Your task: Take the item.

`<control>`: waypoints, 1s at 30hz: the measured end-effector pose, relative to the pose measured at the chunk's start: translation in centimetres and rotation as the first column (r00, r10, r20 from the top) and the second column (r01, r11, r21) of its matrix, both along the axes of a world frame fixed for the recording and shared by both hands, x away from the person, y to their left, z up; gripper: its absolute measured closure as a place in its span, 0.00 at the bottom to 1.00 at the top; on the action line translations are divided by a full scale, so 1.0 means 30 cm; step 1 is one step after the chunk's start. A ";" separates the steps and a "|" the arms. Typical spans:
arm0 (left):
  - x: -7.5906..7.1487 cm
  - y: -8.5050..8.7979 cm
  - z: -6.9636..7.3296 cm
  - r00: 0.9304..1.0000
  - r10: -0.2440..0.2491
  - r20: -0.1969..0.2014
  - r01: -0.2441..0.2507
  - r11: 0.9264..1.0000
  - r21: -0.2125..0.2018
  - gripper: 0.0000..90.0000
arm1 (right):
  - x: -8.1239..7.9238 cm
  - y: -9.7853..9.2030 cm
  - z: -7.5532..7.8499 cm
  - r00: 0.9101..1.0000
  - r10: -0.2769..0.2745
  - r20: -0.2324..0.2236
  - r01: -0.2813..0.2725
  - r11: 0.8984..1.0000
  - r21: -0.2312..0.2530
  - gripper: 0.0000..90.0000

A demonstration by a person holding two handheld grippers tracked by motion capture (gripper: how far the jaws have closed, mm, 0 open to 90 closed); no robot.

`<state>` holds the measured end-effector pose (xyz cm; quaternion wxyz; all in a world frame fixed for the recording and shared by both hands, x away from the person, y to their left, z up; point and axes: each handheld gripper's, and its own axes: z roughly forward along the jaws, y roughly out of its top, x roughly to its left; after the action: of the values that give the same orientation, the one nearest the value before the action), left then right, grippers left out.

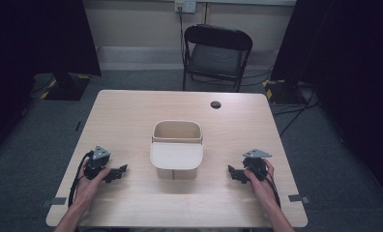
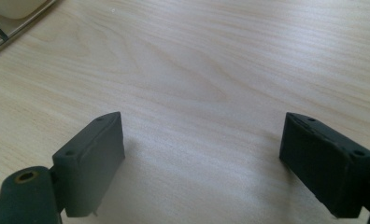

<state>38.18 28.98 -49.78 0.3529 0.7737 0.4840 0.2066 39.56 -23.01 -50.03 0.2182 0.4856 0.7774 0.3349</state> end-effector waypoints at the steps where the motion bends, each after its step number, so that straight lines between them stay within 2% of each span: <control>1: 0.000 0.000 0.000 1.000 0.000 0.000 0.000 1.000 0.000 0.18 | 0.000 0.000 0.000 1.000 0.000 0.000 0.000 1.000 0.000 0.15; 5: -0.004 -0.001 0.008 1.000 -0.013 -0.005 0.013 1.000 -0.022 0.18 | 0.000 0.000 0.000 1.000 0.000 0.000 0.000 1.000 0.000 0.15; 11: -0.012 -0.011 0.022 0.999 -0.027 0.024 0.028 0.998 -0.053 0.18 | 0.000 0.000 0.000 1.000 0.000 0.000 0.000 1.000 0.000 0.15; 15: -0.016 -0.023 0.023 0.999 -0.036 0.020 0.037 0.997 -0.067 0.18 | 0.000 0.000 0.000 1.000 0.000 0.000 0.000 1.000 0.000 0.15; 17: -0.016 -0.025 0.024 0.999 -0.041 0.020 0.042 0.997 -0.062 0.18 | 0.000 0.000 0.000 1.000 0.000 0.000 0.000 1.000 0.000 0.15; 25: -0.025 -0.040 0.036 0.996 -0.078 0.031 0.080 0.992 -0.096 0.19 | 0.000 0.000 0.000 1.000 0.000 0.000 0.000 1.000 0.000 0.15; 30: -0.031 -0.046 0.046 0.994 -0.097 0.041 0.101 0.990 -0.099 0.21 | 0.000 0.000 0.000 1.000 0.000 0.000 0.000 1.000 0.000 0.15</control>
<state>37.24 27.59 -48.39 0.4102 0.7739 0.4484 0.1782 39.56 -23.01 -50.03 0.2182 0.4855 0.7775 0.3349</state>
